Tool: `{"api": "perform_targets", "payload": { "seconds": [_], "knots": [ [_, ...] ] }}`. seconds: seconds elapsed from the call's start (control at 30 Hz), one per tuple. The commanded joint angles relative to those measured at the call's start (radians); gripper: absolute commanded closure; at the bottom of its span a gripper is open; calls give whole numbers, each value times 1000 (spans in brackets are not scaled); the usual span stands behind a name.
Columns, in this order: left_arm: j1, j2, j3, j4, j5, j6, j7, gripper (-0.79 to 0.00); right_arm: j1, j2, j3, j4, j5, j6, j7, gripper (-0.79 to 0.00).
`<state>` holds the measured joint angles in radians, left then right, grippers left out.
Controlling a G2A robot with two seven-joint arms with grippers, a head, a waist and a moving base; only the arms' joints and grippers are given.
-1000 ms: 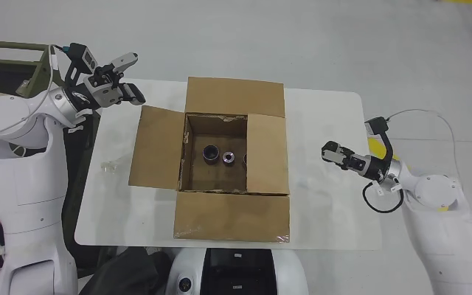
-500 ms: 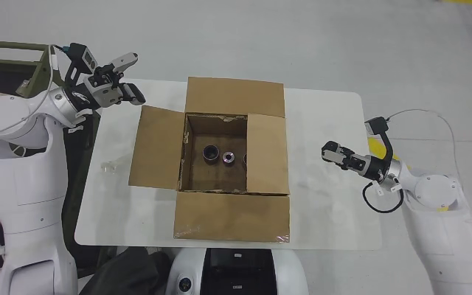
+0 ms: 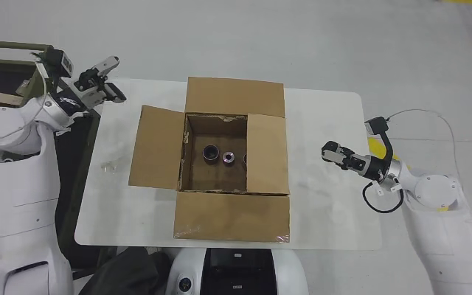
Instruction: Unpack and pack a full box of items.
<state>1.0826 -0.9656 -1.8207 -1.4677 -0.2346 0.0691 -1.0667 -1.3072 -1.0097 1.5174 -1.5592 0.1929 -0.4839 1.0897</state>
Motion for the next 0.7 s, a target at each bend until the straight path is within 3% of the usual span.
{"api": "perform_targets", "payload": {
  "seconds": [0.0, 0.3, 0.67],
  "knots": [
    [-3, 4, 2, 36, 11, -27, -21, -785, 0, 0, 0, 0, 0, 0, 0, -785],
    [5, 7, 55, 145, -22, -117, -60, -785, 0, 0, 0, 0, 0, 0, 0, -785],
    [32, 9, 95, 131, -129, -124, -128, -785, 0, 0, 0, 0, 0, 0, 0, -785]
  ]
}}
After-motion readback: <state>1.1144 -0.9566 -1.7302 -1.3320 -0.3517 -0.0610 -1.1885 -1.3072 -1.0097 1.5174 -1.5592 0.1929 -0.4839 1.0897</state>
